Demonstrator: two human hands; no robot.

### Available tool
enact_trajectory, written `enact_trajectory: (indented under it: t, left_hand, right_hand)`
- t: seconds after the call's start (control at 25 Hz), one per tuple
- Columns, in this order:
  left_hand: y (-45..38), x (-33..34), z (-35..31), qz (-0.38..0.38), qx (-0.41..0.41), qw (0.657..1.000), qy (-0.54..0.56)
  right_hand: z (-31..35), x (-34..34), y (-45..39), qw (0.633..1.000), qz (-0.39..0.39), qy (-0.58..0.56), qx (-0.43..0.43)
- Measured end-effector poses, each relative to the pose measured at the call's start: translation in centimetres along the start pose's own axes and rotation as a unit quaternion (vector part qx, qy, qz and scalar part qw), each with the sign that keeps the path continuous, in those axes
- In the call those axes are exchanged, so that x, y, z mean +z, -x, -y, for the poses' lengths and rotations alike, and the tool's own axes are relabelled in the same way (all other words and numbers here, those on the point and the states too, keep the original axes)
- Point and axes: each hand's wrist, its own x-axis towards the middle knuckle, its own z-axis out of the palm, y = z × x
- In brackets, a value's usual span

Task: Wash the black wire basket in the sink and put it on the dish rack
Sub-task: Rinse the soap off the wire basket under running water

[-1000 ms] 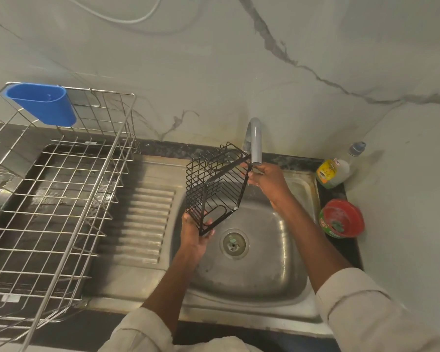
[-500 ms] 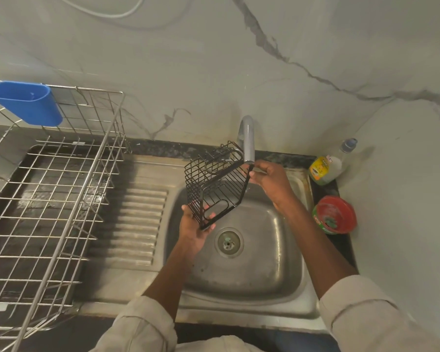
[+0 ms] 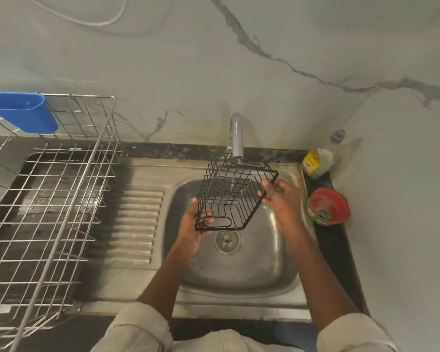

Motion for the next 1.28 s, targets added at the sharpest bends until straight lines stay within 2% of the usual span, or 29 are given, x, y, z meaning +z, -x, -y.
enact_trajectory:
  t: [0.32,0.56,0.64,0.72,0.84,0.92,0.96,1.08,1.28]
  left_hand:
    - [0.5,-0.8,-0.5,0.058,-0.004,0.997,-0.044]
    - [3.8,-3.2,0.1,0.136,-0.046,0.973,-0.181]
    - [3.7,-3.4,-0.2,0.136,-0.028,0.96,-0.242]
    - [2.8,-2.9,-0.3,0.092,0.002,0.946,-0.312]
    - [2.6,-0.1,-2.0,0.02,0.119,0.902,-0.415]
    - [2.6,2.5,-4.2,-0.006,0.183,0.88,-0.439]
    - [2.4,3.7,-5.2,-0.006,0.2,0.88,-0.432]
    - [1.1,7.1,-7.4,0.043,0.188,0.907,-0.375]
    - [1.1,10.5,-8.7,0.06,0.198,0.872,-0.444]
  right_hand:
    - [-1.9,-1.8,2.2,0.998,-0.05,-0.007,0.028]
    - [-1.8,-0.9,2.9,0.997,-0.066,0.041,0.025]
    - [-1.7,-0.4,2.9,0.997,-0.048,0.058,0.013]
    - [-1.5,0.1,3.0,0.996,-0.033,0.079,-0.001]
    - [-0.7,0.8,3.4,0.993,-0.025,0.106,-0.042]
    - [-0.4,0.5,3.5,0.991,-0.035,0.111,-0.06]
    - [-0.3,0.1,3.5,0.992,-0.039,0.107,-0.061]
    - [-0.7,-1.2,3.6,0.992,-0.048,0.104,-0.053]
    - [-1.2,-3.1,3.6,0.995,-0.071,0.056,-0.039]
